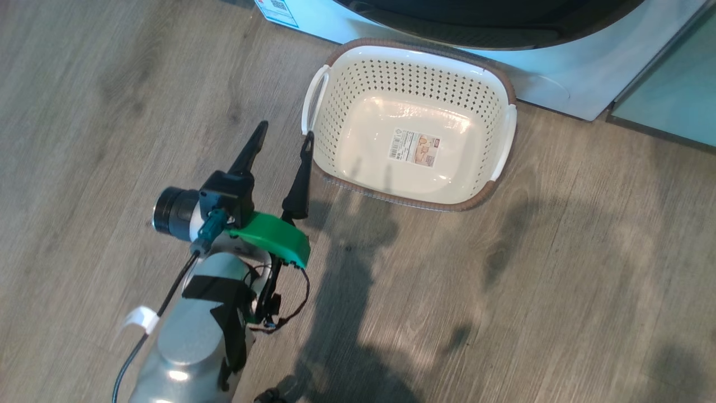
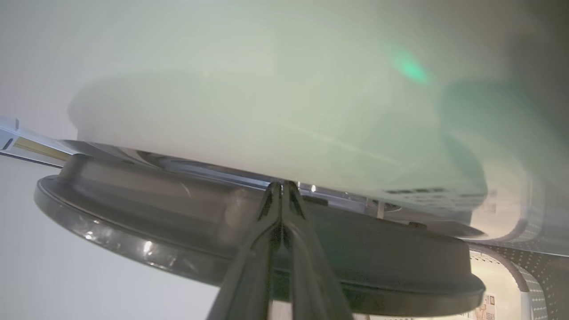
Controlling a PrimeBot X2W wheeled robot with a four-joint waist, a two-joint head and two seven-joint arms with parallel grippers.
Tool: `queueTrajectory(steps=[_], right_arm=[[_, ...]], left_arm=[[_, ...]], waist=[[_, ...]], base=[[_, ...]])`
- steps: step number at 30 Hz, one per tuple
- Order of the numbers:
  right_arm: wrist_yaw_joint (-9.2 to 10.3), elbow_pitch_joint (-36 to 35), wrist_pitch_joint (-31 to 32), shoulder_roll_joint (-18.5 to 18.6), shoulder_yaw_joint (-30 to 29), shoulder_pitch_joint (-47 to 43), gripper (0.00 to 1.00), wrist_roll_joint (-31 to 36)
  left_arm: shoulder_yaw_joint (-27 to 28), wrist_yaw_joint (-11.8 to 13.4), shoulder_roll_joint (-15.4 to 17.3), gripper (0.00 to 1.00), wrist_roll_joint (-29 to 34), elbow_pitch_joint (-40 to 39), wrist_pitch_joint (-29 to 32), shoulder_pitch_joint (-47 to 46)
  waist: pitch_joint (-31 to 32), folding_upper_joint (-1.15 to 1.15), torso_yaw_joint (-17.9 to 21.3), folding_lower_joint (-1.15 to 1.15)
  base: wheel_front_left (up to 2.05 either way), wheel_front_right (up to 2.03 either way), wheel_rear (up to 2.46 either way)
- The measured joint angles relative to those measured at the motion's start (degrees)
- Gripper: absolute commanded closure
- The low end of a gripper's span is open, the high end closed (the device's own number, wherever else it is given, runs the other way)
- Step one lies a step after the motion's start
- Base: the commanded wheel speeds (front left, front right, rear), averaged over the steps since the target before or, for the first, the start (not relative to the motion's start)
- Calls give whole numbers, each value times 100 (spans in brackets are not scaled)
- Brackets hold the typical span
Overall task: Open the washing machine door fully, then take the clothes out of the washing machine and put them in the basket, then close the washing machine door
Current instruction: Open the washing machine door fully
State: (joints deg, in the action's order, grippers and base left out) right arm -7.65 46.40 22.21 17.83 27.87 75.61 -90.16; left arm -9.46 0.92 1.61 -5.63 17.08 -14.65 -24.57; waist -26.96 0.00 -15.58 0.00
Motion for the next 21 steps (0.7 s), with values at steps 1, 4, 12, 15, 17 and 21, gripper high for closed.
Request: queueTrajectory(steps=[1, 4, 12, 15, 17, 21], right_arm=[[0, 1, 0, 0, 0, 9, 100, 0], [0, 29, 0, -4, 1, 9, 100, 0], [0, 57, 316, -3, 14, 9, 100, -11], [0, 27, 486, 2, 38, 4, 100, -40], [1, -11, 564, 3, 64, -8, 100, -44], [2, -109, 723, 7, 154, -31, 100, -53]], left_arm=[[0, 11, 0, 0, 0, 0, 0, -24], [0, 27, -1, 0, 0, -5, 0, -48], [-3, 35, -2, 0, 0, -34, 0, -47], [-3, 35, -3, 0, 0, -36, 0, -47], [-3, 35, -3, 0, 0, -36, 0, -47], [-1, 34, -4, 0, 0, -33, 0, -46]], waist=[[-3, 0, -3, 0], [-13, 0, -12, 0], [2, 0, -10, 0], [12, 0, 3, 0], [23, 0, 10, 0], [72, 0, 23, 0]], base=[[0, 0, 0], [0, 0, 0], [0, 0, 0], [0, 0, 0], [0, 0, 0], [0, 0, 0]])
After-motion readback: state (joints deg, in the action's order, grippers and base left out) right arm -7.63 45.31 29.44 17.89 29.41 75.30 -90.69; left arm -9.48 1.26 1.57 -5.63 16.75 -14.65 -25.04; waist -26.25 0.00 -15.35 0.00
